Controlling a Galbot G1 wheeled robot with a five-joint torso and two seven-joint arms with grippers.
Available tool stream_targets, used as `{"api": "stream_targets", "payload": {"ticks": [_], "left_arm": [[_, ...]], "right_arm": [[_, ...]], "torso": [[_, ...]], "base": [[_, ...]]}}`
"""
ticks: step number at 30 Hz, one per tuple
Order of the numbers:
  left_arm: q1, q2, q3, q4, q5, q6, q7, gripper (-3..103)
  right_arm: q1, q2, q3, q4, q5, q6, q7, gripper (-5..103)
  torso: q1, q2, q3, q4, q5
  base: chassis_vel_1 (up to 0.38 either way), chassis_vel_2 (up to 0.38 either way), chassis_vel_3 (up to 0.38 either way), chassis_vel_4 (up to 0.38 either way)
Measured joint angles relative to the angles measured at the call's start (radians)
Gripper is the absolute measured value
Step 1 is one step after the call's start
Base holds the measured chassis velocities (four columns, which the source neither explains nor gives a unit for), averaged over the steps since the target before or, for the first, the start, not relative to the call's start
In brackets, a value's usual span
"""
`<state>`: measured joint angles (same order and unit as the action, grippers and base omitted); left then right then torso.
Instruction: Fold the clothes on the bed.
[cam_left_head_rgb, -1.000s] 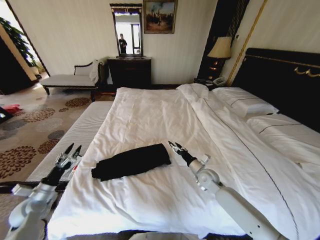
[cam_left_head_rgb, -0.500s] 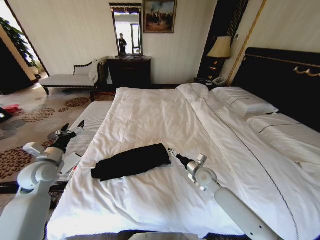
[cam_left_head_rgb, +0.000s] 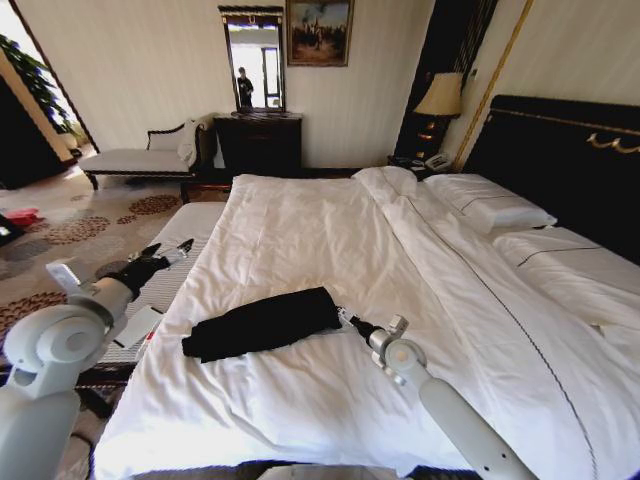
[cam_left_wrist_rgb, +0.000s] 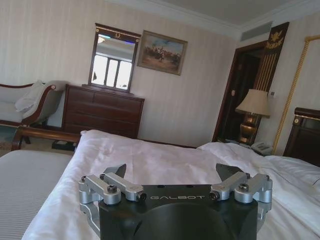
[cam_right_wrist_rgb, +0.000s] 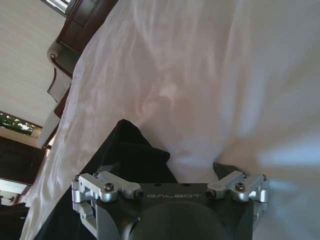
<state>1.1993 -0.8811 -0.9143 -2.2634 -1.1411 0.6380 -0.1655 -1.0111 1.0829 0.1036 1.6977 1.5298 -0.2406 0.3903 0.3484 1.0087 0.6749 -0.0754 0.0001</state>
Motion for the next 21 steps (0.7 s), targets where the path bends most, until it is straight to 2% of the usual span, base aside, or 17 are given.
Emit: {"api": "stream_targets", "payload": {"ticks": [11,14,21], "left_arm": [[0.023,-0.013,-0.018,0.015,0.026,-0.002,0.000,100],[0.023,-0.015,-0.016,0.024,0.032,-0.003,0.002,100],[0.013,-0.028,0.004,0.048,0.057,-0.007,0.008,100]], "right_arm": [[0.020,0.103,0.023,-0.029,0.058,0.011,-0.026,100],[0.019,0.096,0.040,-0.028,0.058,0.016,-0.033,100],[0.005,0.025,0.065,-0.009,0.072,0.012,-0.043,100]], "torso": [[0.000,0.000,0.000,0.0003,-0.0001],[0.000,0.000,0.000,0.0004,-0.0001],[0.000,0.000,0.000,-0.0001,-0.0001]], "base": [[0.000,0.000,0.000,0.000],[0.000,0.000,0.000,0.000],[0.000,0.000,0.000,0.000]]}}
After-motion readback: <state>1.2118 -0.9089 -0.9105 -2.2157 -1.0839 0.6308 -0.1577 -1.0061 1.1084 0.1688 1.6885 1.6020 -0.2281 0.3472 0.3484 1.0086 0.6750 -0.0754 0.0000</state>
